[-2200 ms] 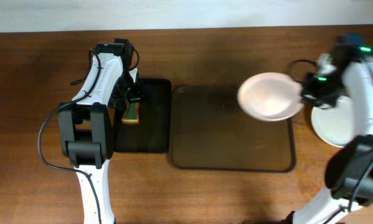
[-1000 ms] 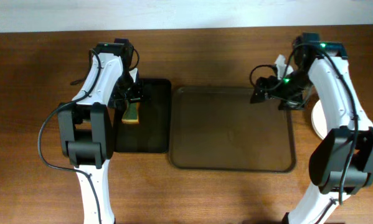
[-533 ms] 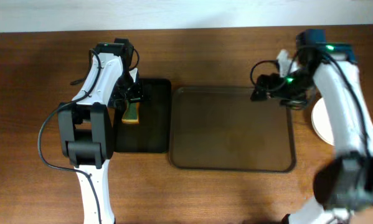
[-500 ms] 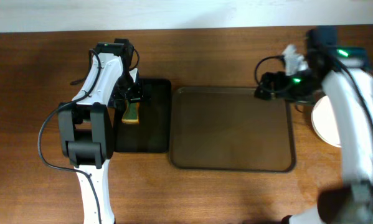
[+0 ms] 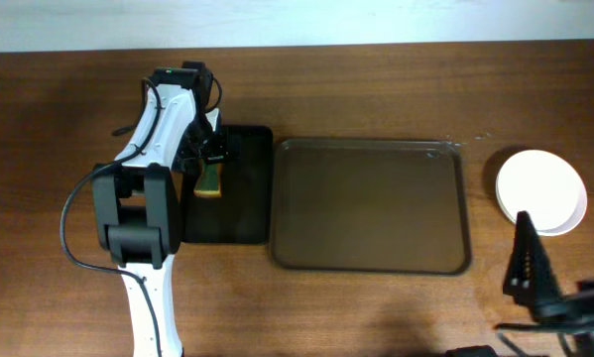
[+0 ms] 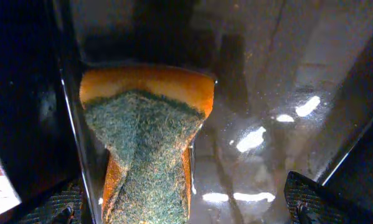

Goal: Clean dirty plates on tray and stack at the side

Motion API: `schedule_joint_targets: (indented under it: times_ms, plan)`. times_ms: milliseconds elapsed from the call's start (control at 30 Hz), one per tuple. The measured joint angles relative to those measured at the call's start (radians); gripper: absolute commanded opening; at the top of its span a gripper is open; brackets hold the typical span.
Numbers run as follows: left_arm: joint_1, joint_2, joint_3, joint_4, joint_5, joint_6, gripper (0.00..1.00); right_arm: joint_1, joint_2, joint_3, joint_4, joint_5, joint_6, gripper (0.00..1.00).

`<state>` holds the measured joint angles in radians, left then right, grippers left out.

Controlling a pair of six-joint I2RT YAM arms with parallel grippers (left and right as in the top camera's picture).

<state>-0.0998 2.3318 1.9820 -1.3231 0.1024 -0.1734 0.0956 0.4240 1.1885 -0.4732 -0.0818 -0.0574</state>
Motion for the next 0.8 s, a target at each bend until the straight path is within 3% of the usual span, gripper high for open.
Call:
schedule_joint_targets:
  times_ms: [100,300,433,567,800]
  plan:
    - [0.0,-0.002,0.0,-0.002,0.001,0.0,1.0,0.001,-0.265,-0.505,0.288,0.011,-0.007,0.98]
    - [0.0,-0.002,0.0,-0.001,0.002,0.0,1.0,0.003,-0.403,-1.009,0.6,0.014,-0.007,0.98]
    - [0.0,-0.002,0.0,0.0,0.002,0.0,1.0,0.003,-0.41,-1.167,0.558,0.01,-0.006,0.98]
    - [0.0,-0.002,0.0,-0.001,0.002,0.0,1.0,0.003,-0.412,-1.178,0.408,-0.011,-0.006,0.98]
    - [0.0,-0.002,0.0,-0.001,0.002,0.0,1.0,0.003,-0.411,-1.178,0.409,-0.013,-0.006,0.98]
